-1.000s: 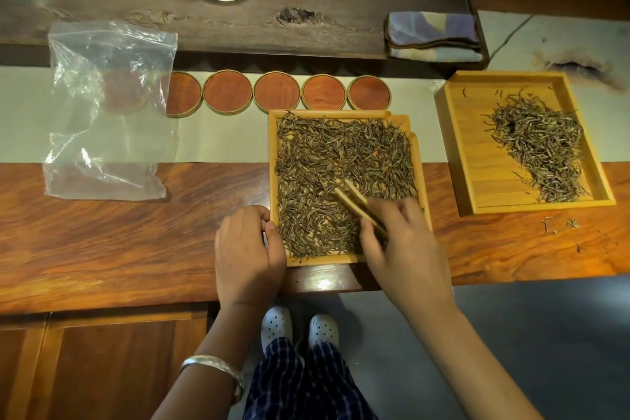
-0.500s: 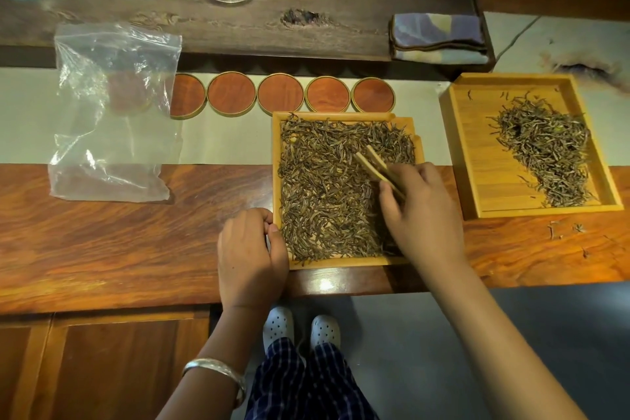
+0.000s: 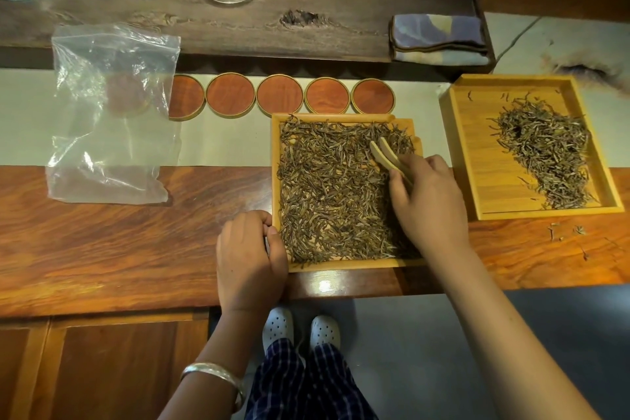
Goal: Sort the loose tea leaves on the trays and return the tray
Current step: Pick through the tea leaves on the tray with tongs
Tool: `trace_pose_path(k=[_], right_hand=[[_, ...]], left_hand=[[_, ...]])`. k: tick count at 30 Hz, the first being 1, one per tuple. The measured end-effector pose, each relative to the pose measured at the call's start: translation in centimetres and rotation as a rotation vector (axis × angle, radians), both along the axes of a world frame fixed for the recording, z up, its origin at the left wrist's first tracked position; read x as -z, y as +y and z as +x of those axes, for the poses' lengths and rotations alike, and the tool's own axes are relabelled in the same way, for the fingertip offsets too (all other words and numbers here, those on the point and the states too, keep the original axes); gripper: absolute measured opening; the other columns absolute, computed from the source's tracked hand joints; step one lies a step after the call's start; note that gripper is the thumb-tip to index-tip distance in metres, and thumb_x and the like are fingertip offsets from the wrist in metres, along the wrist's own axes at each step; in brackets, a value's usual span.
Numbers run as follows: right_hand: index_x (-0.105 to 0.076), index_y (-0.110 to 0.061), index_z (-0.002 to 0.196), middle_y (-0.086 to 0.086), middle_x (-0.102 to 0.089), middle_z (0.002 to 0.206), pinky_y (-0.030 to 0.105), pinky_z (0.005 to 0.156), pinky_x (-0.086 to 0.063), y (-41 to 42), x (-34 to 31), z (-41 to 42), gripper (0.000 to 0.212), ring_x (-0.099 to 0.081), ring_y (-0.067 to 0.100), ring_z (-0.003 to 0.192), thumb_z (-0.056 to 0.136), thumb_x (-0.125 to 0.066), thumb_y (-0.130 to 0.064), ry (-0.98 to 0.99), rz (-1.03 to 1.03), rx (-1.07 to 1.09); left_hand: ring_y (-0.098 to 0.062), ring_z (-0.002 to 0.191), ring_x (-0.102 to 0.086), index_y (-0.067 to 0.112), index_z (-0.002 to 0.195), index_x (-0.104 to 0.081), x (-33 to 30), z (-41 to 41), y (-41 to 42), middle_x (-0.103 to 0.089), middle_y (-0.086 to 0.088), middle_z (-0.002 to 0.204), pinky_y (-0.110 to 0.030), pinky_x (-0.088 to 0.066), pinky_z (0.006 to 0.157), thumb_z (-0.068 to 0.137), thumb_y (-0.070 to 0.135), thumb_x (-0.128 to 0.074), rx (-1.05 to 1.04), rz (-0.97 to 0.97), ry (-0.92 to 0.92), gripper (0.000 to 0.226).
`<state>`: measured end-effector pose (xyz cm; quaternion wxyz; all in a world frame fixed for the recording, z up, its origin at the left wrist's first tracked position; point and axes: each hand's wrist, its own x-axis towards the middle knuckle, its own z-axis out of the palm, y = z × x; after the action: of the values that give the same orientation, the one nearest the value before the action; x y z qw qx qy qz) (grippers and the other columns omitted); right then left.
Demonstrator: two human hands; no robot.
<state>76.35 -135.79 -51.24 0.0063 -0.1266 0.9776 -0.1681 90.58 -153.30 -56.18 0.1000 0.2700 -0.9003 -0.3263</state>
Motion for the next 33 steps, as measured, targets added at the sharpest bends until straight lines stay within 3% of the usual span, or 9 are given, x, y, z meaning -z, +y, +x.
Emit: trace_pose_path(k=[7,11,15,20,24,28,33], right_hand=[[-0.06,-0.012,0.121,0.011,-0.056,0.103,0.025,0.065,-0.035,-0.1,-0.8,0.8,0.032,-0.058,0.027,0.085,0.093,-0.053,-0.028,0.008,-0.101,-0.031],[-0.06,-0.013,0.121,0.009,-0.056,0.105,0.025,0.064,-0.038,-0.4,-0.5,1.5,0.033,-0.059,0.026,0.084,0.093,-0.053,-0.029,-0.048,-0.049,-0.115],[-0.06,-0.013,0.121,0.011,-0.056,0.108,0.032,0.067,-0.046,0.2,-0.5,1.5,0.033,-0.06,0.03,0.087,0.093,-0.053,-0.029,-0.049,-0.027,-0.068],[-0.06,-0.014,0.119,0.007,-0.055,0.105,0.026,0.063,-0.041,-0.4,-0.6,2.3,0.032,-0.059,0.024,0.083,0.092,-0.055,-0.029,-0.066,-0.053,-0.176],[-0.059,-0.013,0.12,0.008,-0.055,0.109,0.031,0.067,-0.047,0.0,-0.5,2.4,0.032,-0.06,0.026,0.087,0.093,-0.053,-0.03,-0.078,-0.033,-0.135],[-0.061,-0.014,0.118,0.008,-0.057,0.104,0.025,0.063,-0.04,1.1,-1.0,2.3,0.031,-0.06,0.026,0.084,0.091,-0.057,-0.028,-0.012,-0.062,-0.115],[-0.061,-0.014,0.119,0.006,-0.057,0.105,0.035,0.069,-0.051,1.8,-0.4,3.1,0.031,-0.06,0.026,0.087,0.09,-0.058,-0.028,-0.113,-0.063,-0.199]], left_hand=[[-0.022,0.076,-0.044,0.011,0.088,-0.054,-0.1,0.0,0.0,-0.051,-0.003,0.08,-0.036,-0.035,0.07,0.084,0.025,-0.037,0.004,-0.003,0.009,0.023],[-0.017,0.075,-0.04,0.012,0.088,-0.053,0.0,0.0,0.1,-0.046,0.003,0.08,-0.033,-0.032,0.07,0.084,0.02,-0.042,-0.006,-0.002,-0.005,0.014],[-0.016,0.075,-0.039,0.013,0.087,-0.053,-0.1,0.0,0.1,-0.045,0.004,0.079,-0.032,-0.03,0.07,0.084,0.018,-0.044,-0.012,0.004,-0.012,0.011],[-0.019,0.076,-0.041,0.012,0.086,-0.053,-0.2,-0.1,0.1,-0.048,0.001,0.08,-0.035,-0.033,0.071,0.084,0.018,-0.044,-0.015,0.014,-0.021,0.011],[-0.019,0.076,-0.041,0.012,0.086,-0.053,-0.3,-0.1,0.1,-0.046,0.002,0.079,-0.034,-0.032,0.07,0.084,0.017,-0.045,-0.01,0.02,-0.013,0.009],[-0.018,0.076,-0.04,0.014,0.086,-0.051,-0.1,-0.1,0.1,-0.045,0.003,0.079,-0.034,-0.033,0.07,0.084,0.018,-0.045,-0.01,0.019,-0.01,0.008],[-0.017,0.075,-0.039,0.015,0.085,-0.05,-0.1,0.0,0.0,-0.044,0.004,0.078,-0.034,-0.032,0.07,0.085,0.019,-0.044,-0.003,0.019,-0.002,0.007]])
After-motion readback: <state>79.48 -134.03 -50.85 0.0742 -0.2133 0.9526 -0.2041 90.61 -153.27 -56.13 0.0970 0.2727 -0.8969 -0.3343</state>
